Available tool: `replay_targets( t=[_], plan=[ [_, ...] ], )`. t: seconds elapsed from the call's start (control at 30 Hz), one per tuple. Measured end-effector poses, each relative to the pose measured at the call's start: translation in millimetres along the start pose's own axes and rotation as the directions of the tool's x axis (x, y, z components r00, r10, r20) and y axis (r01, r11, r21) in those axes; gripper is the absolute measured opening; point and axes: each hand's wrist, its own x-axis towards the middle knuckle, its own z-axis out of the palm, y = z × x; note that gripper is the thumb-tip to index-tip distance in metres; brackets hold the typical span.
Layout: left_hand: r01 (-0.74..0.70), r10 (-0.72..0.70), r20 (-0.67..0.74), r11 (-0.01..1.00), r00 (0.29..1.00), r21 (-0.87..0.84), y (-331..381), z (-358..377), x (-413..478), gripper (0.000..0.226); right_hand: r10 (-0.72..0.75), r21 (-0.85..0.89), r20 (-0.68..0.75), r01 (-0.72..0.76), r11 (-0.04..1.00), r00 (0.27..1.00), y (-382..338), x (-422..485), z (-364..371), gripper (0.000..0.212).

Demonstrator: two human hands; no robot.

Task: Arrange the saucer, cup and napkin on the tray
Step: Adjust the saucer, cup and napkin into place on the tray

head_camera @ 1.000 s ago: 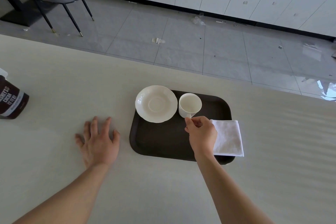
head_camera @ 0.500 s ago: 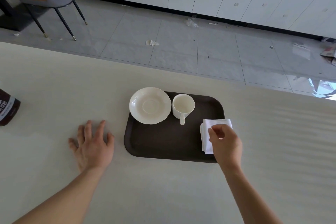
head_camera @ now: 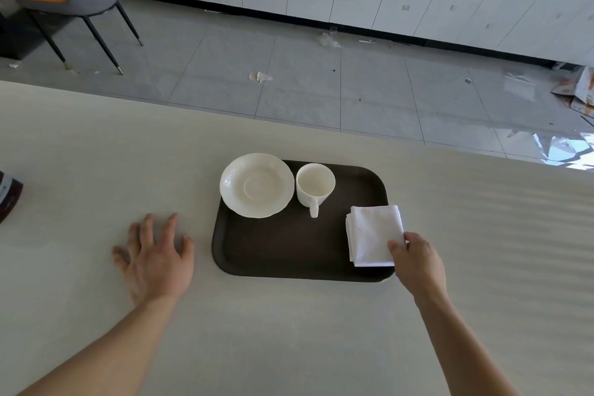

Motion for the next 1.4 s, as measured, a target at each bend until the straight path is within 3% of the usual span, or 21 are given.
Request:
replay_targets(
  t=[0.2, 0.43, 0.6, 0.77, 0.87, 0.97, 1.07, 1.4],
  plan=[
    [0.0, 0.0, 0.006, 1.0, 1.0, 0.013, -1.4, 0.6, -0.4, 0.053, -0.078, -0.047, -0.167, 0.071, 0.996, 0.983, -5.6, -1.5, -3.0, 0.017],
    [-0.004, 0.004, 0.007, 1.0, 1.0, 0.02, -1.5, 0.7, -0.2, 0.052, -0.05, 0.143, -0.161, 0.073, 0.987, 0.986, -28.6, 9.4, 8.3, 0.005],
    [-0.013, 0.013, 0.009, 1.0, 1.0, 0.024, -2.6, 2.0, 0.8, 0.055, -0.033, 0.186, -0.154, 0.062, 0.981, 0.988, -41.3, 20.5, 14.2, 0.006],
    [-0.015, 0.015, 0.008, 0.999, 1.0, 0.028, -3.3, 3.2, 1.1, 0.052, -0.149, -0.084, -0.128, 0.139, 0.987, 0.98, -33.2, 19.8, 9.8, 0.022],
    [-0.01, 0.009, 0.013, 0.999, 1.0, 0.038, -2.5, 2.9, 1.2, 0.051, -0.381, -0.219, -0.112, 0.351, 0.911, 0.918, -23.0, 7.1, 8.4, 0.033],
    [-0.011, 0.01, 0.016, 0.999, 1.0, 0.045, -2.4, 2.0, 1.2, 0.052, -0.632, -0.321, 0.068, 0.617, 0.719, 0.772, -20.0, -2.1, 14.0, 0.045],
    [-0.011, 0.011, 0.011, 0.999, 1.0, 0.043, -1.8, 1.7, 0.3, 0.051, -0.656, -0.374, 0.183, 0.669, 0.642, 0.732, -23.2, 1.2, 20.0, 0.049],
    [-0.033, 0.033, -0.004, 0.999, 0.999, 0.024, 0.8, -3.0, -1.3, 0.062, -0.707, -0.34, 0.1, 0.691, 0.637, 0.701, -30.7, 14.1, 30.4, 0.045]
  ],
)
